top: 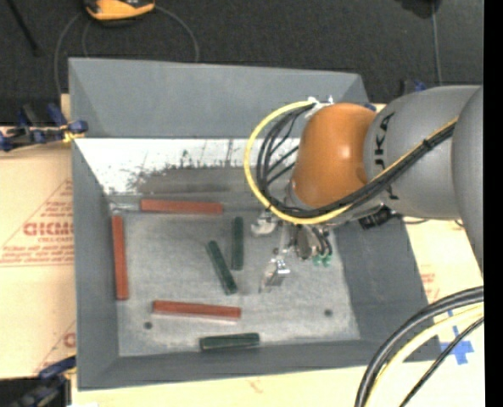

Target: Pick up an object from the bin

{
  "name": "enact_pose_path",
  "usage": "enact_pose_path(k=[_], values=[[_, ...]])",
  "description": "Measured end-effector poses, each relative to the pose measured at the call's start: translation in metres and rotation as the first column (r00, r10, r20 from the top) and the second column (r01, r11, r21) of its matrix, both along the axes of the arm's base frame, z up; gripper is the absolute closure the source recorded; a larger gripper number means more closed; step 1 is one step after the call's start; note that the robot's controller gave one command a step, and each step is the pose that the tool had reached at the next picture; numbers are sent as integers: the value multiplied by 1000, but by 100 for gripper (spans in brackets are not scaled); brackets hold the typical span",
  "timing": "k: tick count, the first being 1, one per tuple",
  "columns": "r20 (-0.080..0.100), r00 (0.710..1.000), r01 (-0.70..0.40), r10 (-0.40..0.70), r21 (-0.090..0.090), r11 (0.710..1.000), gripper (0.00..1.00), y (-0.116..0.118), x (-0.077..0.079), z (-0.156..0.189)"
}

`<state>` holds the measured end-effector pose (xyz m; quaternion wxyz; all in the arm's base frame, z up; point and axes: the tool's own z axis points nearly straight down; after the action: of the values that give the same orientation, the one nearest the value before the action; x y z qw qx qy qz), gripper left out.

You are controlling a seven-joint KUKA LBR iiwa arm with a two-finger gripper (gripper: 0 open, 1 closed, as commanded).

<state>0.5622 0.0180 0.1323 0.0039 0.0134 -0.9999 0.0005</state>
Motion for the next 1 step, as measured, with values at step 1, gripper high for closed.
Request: enact_pose_path(k=[1], values=[[28,998,-51,51,0,999,0,23,5,15]])
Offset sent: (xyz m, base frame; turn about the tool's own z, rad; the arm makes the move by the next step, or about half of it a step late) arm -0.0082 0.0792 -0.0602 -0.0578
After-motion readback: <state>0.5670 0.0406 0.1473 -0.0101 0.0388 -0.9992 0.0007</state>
